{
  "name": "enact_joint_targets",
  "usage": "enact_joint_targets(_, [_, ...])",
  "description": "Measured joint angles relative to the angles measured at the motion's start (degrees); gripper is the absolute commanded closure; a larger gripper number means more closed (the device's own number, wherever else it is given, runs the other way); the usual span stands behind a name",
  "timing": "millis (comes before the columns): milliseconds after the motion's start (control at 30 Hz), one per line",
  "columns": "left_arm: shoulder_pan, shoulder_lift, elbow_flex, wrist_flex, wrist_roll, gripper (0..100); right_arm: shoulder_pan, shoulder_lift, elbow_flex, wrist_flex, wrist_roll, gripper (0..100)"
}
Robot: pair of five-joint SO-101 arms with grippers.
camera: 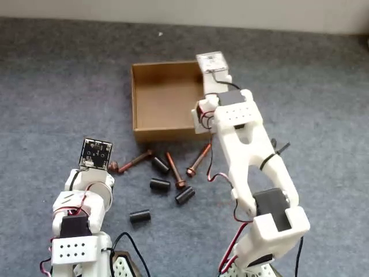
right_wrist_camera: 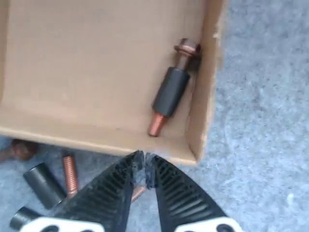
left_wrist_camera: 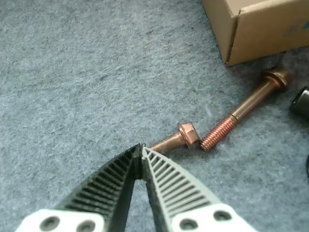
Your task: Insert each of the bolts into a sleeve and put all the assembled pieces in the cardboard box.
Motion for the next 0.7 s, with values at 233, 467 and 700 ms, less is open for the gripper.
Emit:
enact_joint_targets(233, [0.0,0.0,0.0,0.0,-0.18,99,-5.45,-10.2,0.0,5.8,0.09,99.3])
enact_joint_targets(467, [0.0,0.0,0.0,0.0,-0.18,99,-10.55,-17.85,2.29,15.21,0.09,98.8])
enact_joint_targets(700, [-0.79,0.0,0.0,0.0,-0.18,99,-17.85,-16.53,8.53,12.66,0.09,95.8])
